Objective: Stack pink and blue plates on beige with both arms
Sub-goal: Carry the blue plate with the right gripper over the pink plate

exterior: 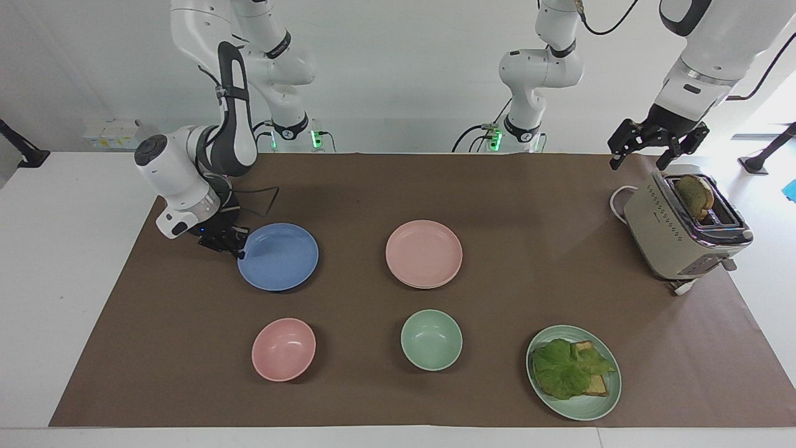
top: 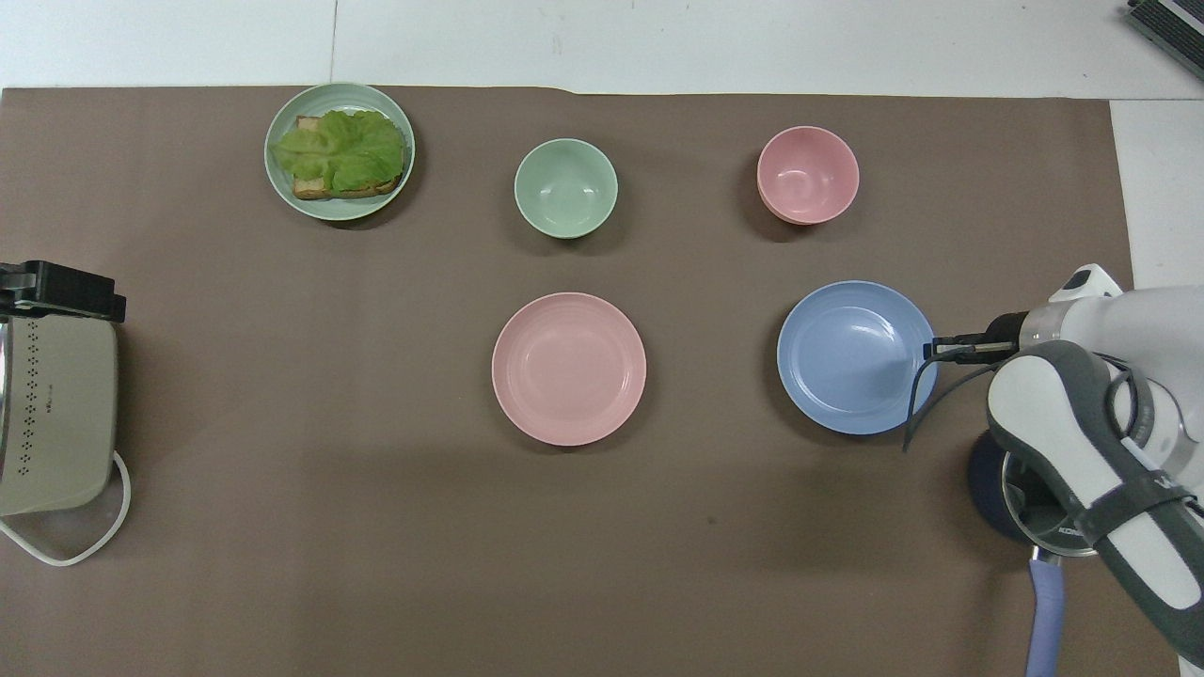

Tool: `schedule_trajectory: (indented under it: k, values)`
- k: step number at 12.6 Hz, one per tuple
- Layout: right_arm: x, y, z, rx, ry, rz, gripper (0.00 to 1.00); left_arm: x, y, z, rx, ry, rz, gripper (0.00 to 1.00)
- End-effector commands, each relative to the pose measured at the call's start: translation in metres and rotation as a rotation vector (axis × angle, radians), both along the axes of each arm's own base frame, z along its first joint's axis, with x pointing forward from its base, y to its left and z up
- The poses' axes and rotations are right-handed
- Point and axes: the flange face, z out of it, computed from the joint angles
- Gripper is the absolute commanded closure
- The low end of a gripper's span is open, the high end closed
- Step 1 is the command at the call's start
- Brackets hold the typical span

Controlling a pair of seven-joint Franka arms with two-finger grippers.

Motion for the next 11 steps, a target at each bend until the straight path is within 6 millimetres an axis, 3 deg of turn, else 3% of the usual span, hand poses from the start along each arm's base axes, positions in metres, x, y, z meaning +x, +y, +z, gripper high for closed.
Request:
schedule_trajectory:
  k: [1, 3, 7, 9, 11]
  values:
    - [-0.01, 0.023, 0.032, 0.087, -0.004, 0.011, 1.0, -0.002, 0.003, 0.001, 0.019, 0.007, -0.006, 0.0]
    - [-0.007, 0.065, 0.035, 0.093, -0.014, 0.038, 1.0, -0.002, 0.003, 0.0, 0.019, 0.008, -0.006, 0.0]
    - [0.005, 0.179, 0.045, 0.103, -0.036, -0.092, 1.0, -0.002, 0.003, 0.001, 0.019, 0.007, -0.006, 0.0]
    - [0.017, 0.23, 0.039, 0.121, 0.008, -0.166, 1.0, -0.002, 0.003, -0.001, 0.019, 0.01, -0.006, 0.0]
    - [0.026, 0.256, 0.035, 0.102, 0.016, -0.179, 1.0, -0.002, 0.003, 0.0, 0.019, 0.008, -0.006, 0.0]
